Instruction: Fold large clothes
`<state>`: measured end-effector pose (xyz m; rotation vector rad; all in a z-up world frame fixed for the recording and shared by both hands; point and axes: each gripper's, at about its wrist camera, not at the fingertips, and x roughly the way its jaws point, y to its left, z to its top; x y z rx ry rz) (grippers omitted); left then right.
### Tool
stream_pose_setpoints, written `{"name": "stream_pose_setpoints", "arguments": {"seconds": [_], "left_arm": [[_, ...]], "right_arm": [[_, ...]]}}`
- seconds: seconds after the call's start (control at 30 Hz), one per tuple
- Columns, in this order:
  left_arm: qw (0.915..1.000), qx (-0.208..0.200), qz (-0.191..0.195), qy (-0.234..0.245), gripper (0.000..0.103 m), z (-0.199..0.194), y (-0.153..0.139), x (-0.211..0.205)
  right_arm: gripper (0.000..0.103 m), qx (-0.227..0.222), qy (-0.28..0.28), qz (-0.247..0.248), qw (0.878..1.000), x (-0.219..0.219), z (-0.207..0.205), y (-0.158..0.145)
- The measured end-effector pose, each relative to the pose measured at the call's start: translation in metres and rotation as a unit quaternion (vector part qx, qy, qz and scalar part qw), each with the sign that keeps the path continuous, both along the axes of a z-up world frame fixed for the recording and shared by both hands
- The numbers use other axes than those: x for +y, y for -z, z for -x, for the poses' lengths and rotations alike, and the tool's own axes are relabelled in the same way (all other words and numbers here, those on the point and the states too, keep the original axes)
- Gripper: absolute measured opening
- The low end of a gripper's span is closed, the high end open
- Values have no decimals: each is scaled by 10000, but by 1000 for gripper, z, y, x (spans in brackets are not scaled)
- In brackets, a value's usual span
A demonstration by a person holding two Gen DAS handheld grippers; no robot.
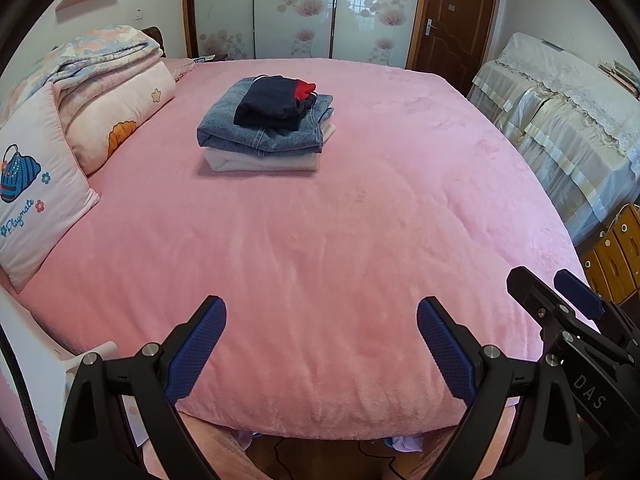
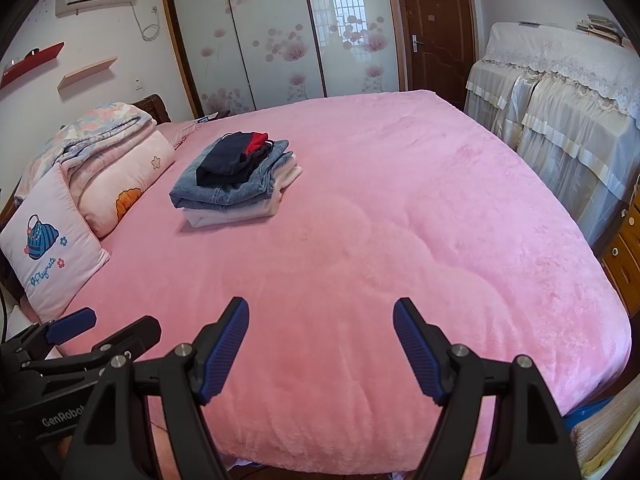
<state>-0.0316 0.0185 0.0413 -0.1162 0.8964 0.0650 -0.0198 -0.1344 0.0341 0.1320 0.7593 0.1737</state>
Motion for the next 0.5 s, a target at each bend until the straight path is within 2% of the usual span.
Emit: {"name": "stream_pose_setpoints", "arguments": {"seconds": [0.5], "left_arm": [[10000,22,-22,12,96,0,1,-4]], "right_arm": [[75,23,22,-21,10000,0,-1,1]]}}
